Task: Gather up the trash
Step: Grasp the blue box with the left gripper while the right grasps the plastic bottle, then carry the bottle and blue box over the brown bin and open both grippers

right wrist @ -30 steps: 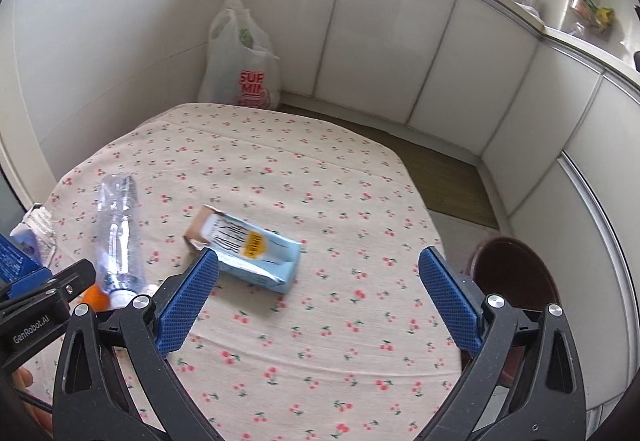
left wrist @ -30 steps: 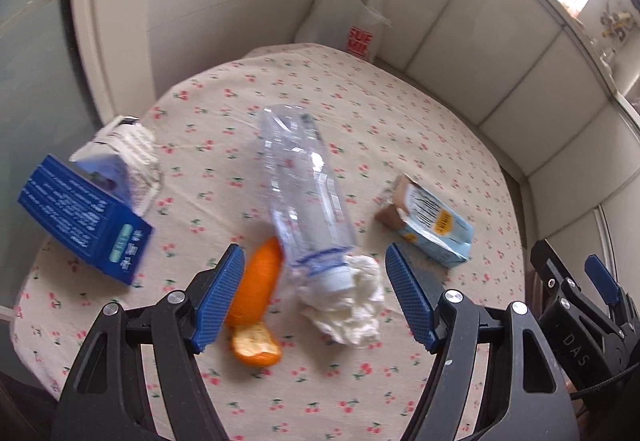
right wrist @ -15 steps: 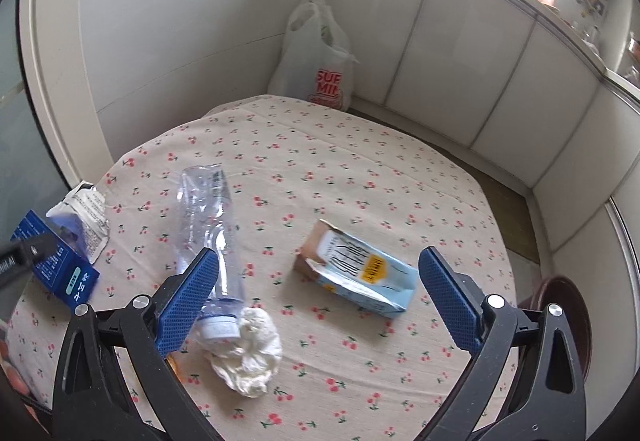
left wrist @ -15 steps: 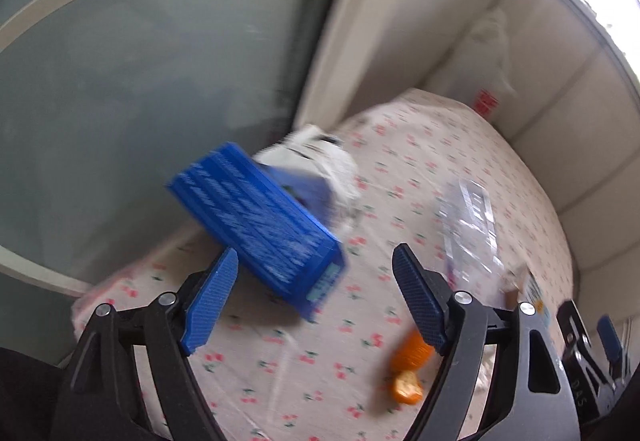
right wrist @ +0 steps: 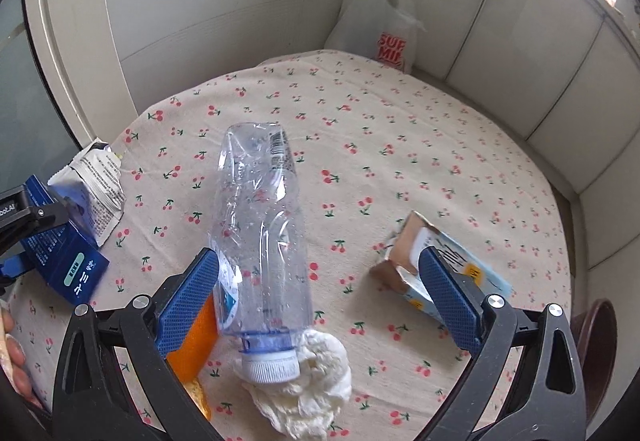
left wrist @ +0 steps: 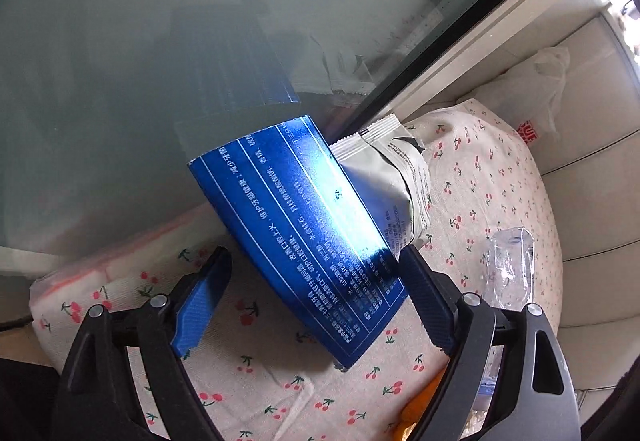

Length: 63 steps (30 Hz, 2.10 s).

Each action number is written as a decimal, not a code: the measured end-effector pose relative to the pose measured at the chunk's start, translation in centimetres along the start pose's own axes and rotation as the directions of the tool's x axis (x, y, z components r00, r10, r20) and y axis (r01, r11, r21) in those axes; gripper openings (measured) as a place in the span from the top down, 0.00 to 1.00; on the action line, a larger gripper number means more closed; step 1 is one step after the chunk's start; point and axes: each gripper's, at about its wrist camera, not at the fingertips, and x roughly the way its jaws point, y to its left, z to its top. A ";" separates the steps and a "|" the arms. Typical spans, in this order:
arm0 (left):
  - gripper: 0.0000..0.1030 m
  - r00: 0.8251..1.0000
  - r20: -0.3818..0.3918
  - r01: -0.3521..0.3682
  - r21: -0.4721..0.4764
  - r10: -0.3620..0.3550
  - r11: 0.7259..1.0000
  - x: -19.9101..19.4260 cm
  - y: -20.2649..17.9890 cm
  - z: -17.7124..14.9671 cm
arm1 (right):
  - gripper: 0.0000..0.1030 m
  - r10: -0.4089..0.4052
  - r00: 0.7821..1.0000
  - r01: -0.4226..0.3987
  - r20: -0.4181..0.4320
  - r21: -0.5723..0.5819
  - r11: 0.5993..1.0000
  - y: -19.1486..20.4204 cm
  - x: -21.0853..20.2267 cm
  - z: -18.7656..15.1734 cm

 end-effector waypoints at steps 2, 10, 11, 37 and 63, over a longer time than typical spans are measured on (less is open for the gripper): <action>0.19 1.000 -0.004 0.006 0.013 -0.006 1.000 0.2 -0.2 -0.1 | 0.07 0.024 1.000 -0.024 -0.021 -0.005 1.000 0.2 1.0 0.2; 0.26 0.999 -0.014 0.053 0.041 -0.053 0.998 0.5 -0.8 0.0 | 0.07 0.140 0.986 -0.146 -0.085 -0.069 0.987 2.1 3.7 0.3; 0.27 0.998 -0.019 0.067 0.050 -0.066 0.996 0.5 -0.9 -0.1 | 0.09 0.152 0.984 -0.158 -0.091 -0.062 0.985 2.1 4.0 0.2; 0.23 0.988 0.015 0.150 0.137 -0.154 0.979 -1.6 -3.0 -1.2 | 0.44 0.253 0.968 -0.252 0.010 0.122 0.960 -3.2 -2.5 -1.4; 0.46 0.970 -0.073 0.241 0.178 -0.232 0.954 0.7 -6.1 -2.6 | 0.44 0.265 0.961 -0.274 0.080 0.150 0.950 -5.3 -5.1 -1.5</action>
